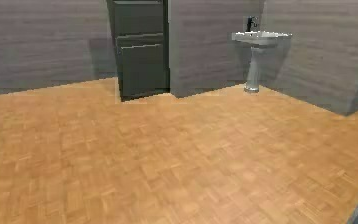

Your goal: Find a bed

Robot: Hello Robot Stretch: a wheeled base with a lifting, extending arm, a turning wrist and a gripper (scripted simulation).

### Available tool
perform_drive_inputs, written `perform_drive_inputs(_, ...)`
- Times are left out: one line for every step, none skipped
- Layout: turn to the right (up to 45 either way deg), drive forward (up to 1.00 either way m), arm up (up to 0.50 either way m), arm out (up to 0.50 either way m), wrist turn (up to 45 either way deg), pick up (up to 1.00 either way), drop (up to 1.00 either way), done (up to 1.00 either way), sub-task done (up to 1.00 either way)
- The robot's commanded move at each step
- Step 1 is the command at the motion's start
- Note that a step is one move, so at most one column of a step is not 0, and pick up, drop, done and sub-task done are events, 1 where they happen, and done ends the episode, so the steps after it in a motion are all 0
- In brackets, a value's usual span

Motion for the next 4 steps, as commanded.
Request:
perform_drive_inputs(-27.0, 0.0, 0.0, 0.0, 0.0, 0.0, 0.0, 0.0, 0.0)
perform_drive_inputs(0.0, 1.0, 0.0, 0.0, 0.0, 0.0, 0.0, 0.0, 0.0)
perform_drive_inputs(0.0, 1.0, 0.0, 0.0, 0.0, 0.0, 0.0, 0.0, 0.0)
perform_drive_inputs(0.0, 1.0, 0.0, 0.0, 0.0, 0.0, 0.0, 0.0, 0.0)
